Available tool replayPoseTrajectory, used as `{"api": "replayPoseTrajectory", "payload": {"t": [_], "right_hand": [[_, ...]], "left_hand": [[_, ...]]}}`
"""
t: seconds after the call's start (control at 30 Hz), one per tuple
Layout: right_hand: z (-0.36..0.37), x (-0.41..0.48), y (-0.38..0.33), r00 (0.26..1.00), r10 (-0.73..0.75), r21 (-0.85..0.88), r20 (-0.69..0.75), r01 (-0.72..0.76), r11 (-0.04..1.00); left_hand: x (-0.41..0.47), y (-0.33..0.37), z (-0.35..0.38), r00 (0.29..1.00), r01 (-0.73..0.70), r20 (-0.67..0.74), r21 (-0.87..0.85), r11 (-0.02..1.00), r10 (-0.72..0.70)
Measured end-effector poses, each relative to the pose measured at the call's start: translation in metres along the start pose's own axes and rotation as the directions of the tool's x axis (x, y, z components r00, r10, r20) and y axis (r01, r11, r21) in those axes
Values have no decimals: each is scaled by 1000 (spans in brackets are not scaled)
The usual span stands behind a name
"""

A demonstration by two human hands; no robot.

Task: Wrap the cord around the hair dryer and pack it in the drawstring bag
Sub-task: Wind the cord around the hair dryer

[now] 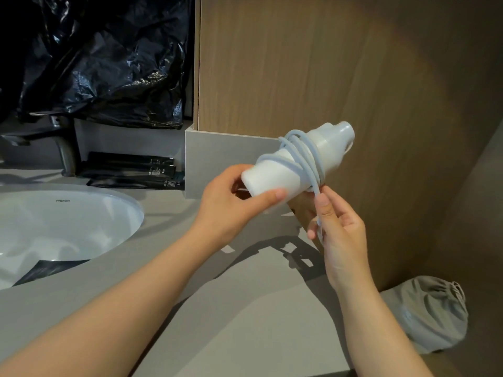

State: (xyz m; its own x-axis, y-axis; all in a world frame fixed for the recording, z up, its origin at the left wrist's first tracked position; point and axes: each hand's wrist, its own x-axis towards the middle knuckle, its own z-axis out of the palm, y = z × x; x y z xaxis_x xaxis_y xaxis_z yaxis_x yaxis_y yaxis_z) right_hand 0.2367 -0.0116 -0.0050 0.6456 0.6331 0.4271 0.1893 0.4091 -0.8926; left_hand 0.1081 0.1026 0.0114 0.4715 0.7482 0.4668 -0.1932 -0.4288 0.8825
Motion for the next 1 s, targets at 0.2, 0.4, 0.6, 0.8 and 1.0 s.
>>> {"api": "replayPoseTrajectory", "payload": {"t": [0.2,0.4,0.6,0.8,1.0], "right_hand": [[2,1,-1,998,-1,-29,-63,-1,1000],[-2,0,2,997,76,-63,20,-74,995],[-1,1,2,999,47,-75,-7,-48,996],[-2,1,7,998,9,-122,-63,-17,992],[-2,-2,1,997,-70,-123,-22,67,990]], "left_hand": [[1,2,-2,987,145,105,-277,950,-120],[-3,2,4,970,188,205,-286,940,-131],[-5,4,4,960,212,239,-273,938,-148],[-8,4,3,995,-69,82,79,995,62],[-1,14,-2,986,164,57,-350,922,-154]]}}
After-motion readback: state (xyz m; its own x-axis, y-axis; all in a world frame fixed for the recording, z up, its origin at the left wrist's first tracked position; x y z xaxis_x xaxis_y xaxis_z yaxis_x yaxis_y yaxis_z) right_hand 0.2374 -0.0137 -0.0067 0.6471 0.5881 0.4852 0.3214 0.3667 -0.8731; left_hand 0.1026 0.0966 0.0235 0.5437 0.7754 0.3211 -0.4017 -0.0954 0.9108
